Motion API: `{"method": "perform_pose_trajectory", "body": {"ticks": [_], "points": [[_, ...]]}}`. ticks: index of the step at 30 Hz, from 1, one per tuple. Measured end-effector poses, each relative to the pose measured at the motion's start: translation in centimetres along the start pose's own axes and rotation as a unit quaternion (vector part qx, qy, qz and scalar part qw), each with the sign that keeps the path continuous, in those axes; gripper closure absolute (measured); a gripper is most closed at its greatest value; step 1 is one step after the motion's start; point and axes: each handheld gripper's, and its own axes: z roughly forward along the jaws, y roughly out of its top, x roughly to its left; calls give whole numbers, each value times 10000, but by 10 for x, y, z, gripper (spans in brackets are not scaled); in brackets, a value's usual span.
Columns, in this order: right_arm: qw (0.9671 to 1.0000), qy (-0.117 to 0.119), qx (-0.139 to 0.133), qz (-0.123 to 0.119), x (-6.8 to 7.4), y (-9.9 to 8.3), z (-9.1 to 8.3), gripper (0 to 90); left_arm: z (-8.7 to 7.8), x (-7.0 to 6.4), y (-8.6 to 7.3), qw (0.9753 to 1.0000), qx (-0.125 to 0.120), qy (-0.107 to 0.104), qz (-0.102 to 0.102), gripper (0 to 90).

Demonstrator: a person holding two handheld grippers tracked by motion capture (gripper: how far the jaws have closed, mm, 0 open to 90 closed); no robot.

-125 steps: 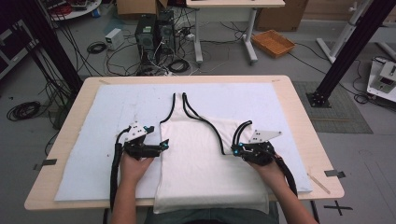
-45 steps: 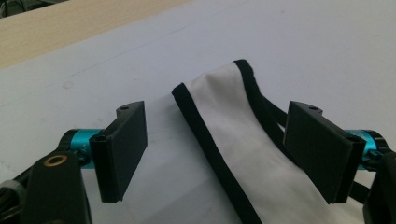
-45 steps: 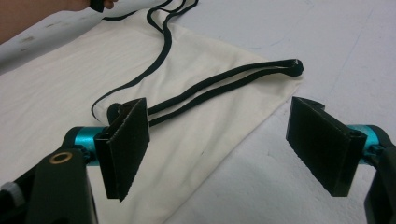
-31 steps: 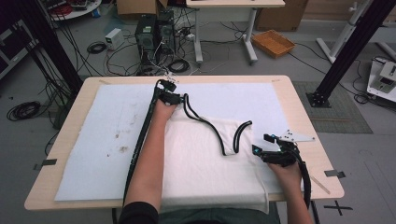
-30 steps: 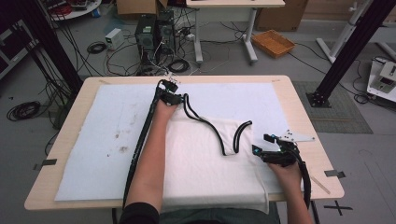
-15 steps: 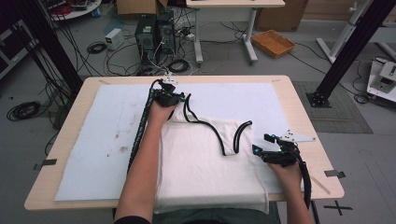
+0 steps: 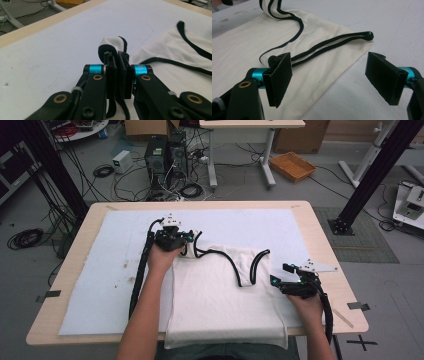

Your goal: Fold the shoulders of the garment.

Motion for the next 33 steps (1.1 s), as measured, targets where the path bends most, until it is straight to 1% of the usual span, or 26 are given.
{"method": "perform_pose_trajectory", "body": {"ticks": [1,2,3,4,5,6,7,8,9,10,13,14,15,16,18,19,20,21,24,25,26,27,28,30,31,33], "points": [[10000,-3,5,1,0,0,0,220,-6,-8,-4,10000,12,-38,28,855],[10000,-3,5,1,0,0,0,220,-6,-8,-4,10000,12,-38,28,855],[10000,-6,6,-1,0,0,0,220,-13,-18,-8,9998,-127,52,167,855],[10000,-7,17,6,0,0,0,221,-16,-22,-10,9998,-119,30,133,855],[10000,-9,18,8,0,0,0,221,-19,-26,-13,9998,-156,40,148,854],[10000,-9,18,8,0,0,0,221,-19,-26,-13,9998,-156,40,148,854],[10000,-9,27,22,0,0,0,221,-24,-33,-21,9997,-211,75,135,853],[10000,-9,27,22,0,0,0,221,-24,-33,-21,9997,-211,75,135,852],[10000,-17,26,16,0,0,0,221,-27,-39,-30,9998,-148,114,103,850],[10000,-17,26,16,0,0,0,221,-27,-39,-30,9998,-148,114,103,848],[10000,-16,35,23,0,0,0,221,-31,-47,-45,9998,-78,179,64,838],[10000,-19,37,22,0,0,0,221,-33,-49,-49,9998,-73,199,-7,812],[10000,-24,36,21,1,0,1,220,-36,-51,-53,9996,-109,234,-87,751],[10000,-26,33,14,1,0,1,221,-39,-52,-57,9994,-166,258,-146,710],[10000,-32,37,22,1,0,0,220,-46,-55,-63,9986,-283,294,-350,612],[10000,-34,37,18,1,0,1,221,-50,-56,-65,9982,-354,247,-410,599],[10000,-37,37,17,1,0,1,221,-53,-57,-66,9980,-407,186,-446,569],[10000,-45,42,3,1,0,1,221,-56,-58,-68,9975,-451,149,-528,535],[10000,-54,38,-19,1,0,1,221,-63,-61,-71,9965,-575,28,-609,495],[10000,-56,42,-8,1,0,1,221,-63,-61,-70,9964,-579,-18,-618,492],[10000,-61,42,-22,1,0,1,221,-62,-62,-69,9970,-529,-62,-563,484],[10000,-59,44,-23,1,0,1,221,-61,-62,-70,9976,-462,-56,-505,484],[10000,-47,45,-25,0,0,1,221,-58,-63,-71,9981,-351,-59,-502,485],[10000,-62,56,-14,1,0,1,221,-51,-65,-72,9990,17,-110,-426,486],[10000,-69,54,-26,1,0,1,221,-47,-67,-73,9990,207,-138,-362,487],[10000,-61,54,-22,1,0,1,221,-41,-70,-74,9979,547,-218,-258,504]]}}
